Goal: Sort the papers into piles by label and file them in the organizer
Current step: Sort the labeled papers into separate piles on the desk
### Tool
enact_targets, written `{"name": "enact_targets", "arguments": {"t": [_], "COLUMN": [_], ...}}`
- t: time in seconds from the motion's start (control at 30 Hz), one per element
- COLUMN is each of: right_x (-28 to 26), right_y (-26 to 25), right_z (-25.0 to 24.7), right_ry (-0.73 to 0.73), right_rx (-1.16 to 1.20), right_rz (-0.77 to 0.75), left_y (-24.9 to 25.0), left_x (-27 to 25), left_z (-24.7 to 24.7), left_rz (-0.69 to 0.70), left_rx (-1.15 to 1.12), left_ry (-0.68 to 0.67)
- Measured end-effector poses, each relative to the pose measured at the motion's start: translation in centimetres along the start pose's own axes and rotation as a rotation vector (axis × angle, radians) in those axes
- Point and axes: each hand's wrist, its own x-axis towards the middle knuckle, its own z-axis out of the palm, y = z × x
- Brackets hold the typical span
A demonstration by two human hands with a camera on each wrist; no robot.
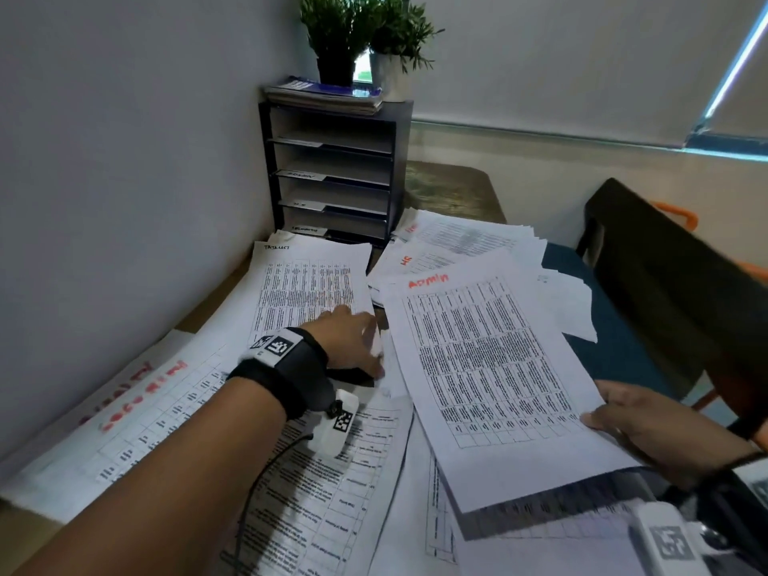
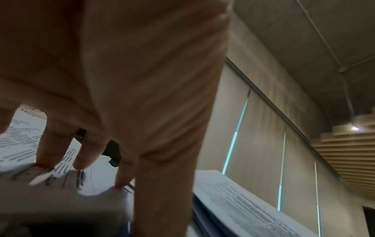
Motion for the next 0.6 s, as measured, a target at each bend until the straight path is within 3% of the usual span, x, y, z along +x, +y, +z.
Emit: {"name": "enact_targets", "arguments": {"t": [0.07, 0.33, 0.5, 0.6], "right_x": [0.2, 0.4, 1.6, 4.4], "right_y": [0.2, 0.5, -3.4, -6.5], "right_z": [0.0, -1.7, -4.4, -6.2], "right_ry": [-0.006, 0.018, 0.120, 0.126], "right_rx": [-0.025, -0.035, 0.135, 0.026], "right_rz": [-0.010, -0.048, -0.073, -0.119], "left_y": [-0.1, -2.2, -3.7, -2.6], "left_x": [0.1, -0.3, -0.9, -1.1], "left_z": [-0.1, -2.3, -3.4, -4.4], "left_rz": [0.031, -0.042, -0.176, -0.065], "left_rx": [0.070, 0.219, 0.322, 0.107], "left_ry": [-0.019, 0.124, 0.066, 0.012]}}
